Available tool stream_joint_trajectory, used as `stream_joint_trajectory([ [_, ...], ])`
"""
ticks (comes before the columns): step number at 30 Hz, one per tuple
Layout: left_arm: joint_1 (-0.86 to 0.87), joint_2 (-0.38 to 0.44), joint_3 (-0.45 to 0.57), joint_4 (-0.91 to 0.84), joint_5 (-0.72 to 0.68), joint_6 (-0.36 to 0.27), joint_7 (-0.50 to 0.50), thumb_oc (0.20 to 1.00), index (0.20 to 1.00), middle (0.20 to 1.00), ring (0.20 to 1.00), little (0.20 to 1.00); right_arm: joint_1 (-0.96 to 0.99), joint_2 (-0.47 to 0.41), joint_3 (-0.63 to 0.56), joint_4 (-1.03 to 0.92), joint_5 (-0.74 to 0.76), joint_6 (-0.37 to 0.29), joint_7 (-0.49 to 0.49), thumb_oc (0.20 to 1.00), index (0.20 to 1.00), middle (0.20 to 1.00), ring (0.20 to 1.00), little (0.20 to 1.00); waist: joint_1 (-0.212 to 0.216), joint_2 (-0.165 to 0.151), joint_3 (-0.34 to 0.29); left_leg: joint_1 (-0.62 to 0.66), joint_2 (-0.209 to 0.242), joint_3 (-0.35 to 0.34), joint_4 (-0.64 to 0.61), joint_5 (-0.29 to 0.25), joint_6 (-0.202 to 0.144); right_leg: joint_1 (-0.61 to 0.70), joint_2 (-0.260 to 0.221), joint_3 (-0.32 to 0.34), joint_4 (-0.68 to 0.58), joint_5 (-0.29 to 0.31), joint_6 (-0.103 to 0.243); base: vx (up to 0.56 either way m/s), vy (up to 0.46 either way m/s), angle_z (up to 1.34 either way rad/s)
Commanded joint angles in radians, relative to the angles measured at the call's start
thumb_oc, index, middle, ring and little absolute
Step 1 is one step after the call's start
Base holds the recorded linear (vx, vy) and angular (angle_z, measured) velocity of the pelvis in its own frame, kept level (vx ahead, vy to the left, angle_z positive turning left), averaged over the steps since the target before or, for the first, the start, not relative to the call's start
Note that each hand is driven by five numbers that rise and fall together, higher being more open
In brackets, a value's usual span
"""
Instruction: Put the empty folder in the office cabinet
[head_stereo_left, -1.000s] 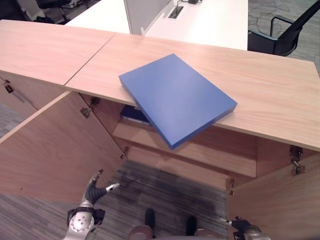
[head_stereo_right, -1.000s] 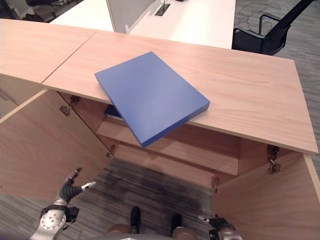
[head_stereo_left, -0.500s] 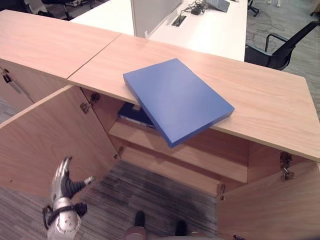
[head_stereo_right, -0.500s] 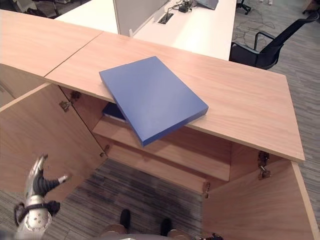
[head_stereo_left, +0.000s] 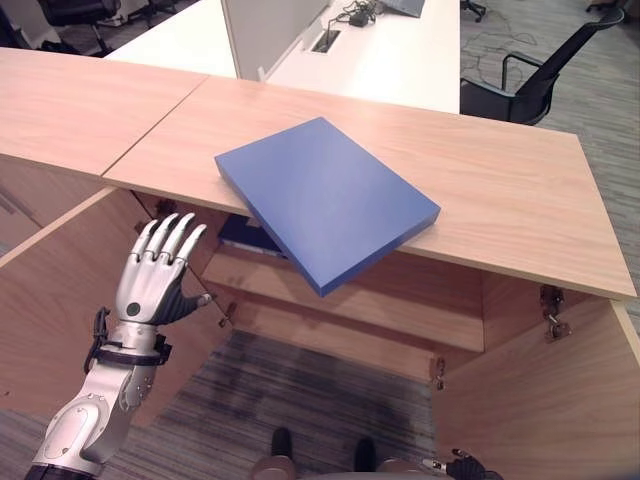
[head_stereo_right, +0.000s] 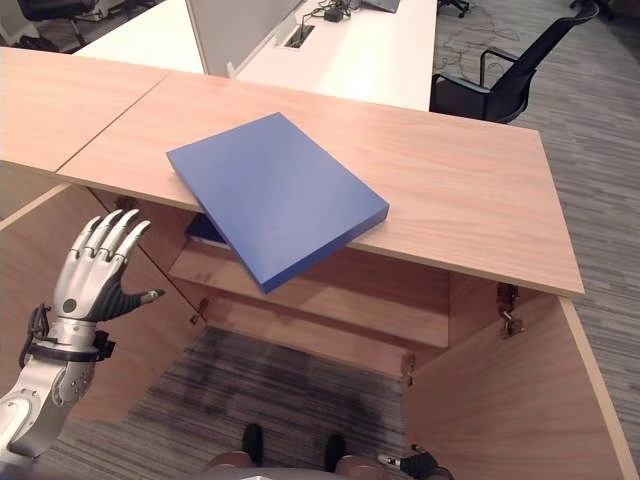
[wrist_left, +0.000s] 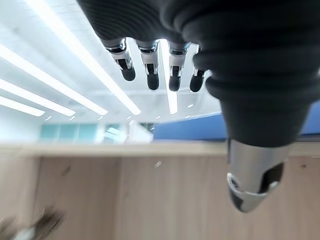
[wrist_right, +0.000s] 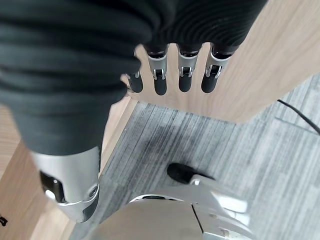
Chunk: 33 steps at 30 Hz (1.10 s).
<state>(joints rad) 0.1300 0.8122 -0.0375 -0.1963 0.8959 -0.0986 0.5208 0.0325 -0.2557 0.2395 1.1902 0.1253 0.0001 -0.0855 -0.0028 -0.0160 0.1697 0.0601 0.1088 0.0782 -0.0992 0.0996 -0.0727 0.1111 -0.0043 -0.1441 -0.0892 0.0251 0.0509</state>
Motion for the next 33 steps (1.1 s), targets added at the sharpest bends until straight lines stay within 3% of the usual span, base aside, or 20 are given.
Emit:
stream_joint_trajectory([
  [1, -0.051, 0.048, 0.002, -0.050, 0.060, -0.025, 0.015, 1.000, 1.000, 1.000, 1.000, 1.000, -0.031, 0.014, 0.047, 0.056, -0.036, -0.027, 0.008, 1.000, 1.000, 1.000, 1.000, 1.000, -0.023, -0.031, -0.050, -0.007, 0.070, 0.043, 0.012, -0.062, -0.047, 0.020, -0.004, 0.059, 0.002, -0.087, 0.049, 0.01, 0.007, -0.08],
  [25, -0.309, 0.113, -0.245, -0.049, 0.087, -0.092, -0.079, 1.000, 1.000, 1.000, 1.000, 1.000, -0.020, -0.004, 0.034, 0.100, -0.043, -0.027, 0.012, 1.000, 1.000, 1.000, 1.000, 1.000, -0.065, -0.024, -0.089, 0.025, 0.068, 0.080, 0.012, -0.078, -0.043, 0.018, -0.003, 0.100, 0.002, -0.075, 0.052, 0.01, 0.004, -0.06],
  [33, -0.411, 0.100, -0.338, 0.036, 0.108, -0.071, -0.095, 1.000, 1.000, 1.000, 1.000, 1.000, -0.021, -0.008, 0.037, 0.109, -0.045, -0.023, 0.010, 1.000, 1.000, 1.000, 1.000, 1.000, -0.075, -0.021, -0.097, 0.030, 0.069, 0.081, 0.012, -0.081, -0.044, 0.021, -0.004, 0.101, 0.002, -0.077, 0.053, 0.00, 0.000, 0.00],
])
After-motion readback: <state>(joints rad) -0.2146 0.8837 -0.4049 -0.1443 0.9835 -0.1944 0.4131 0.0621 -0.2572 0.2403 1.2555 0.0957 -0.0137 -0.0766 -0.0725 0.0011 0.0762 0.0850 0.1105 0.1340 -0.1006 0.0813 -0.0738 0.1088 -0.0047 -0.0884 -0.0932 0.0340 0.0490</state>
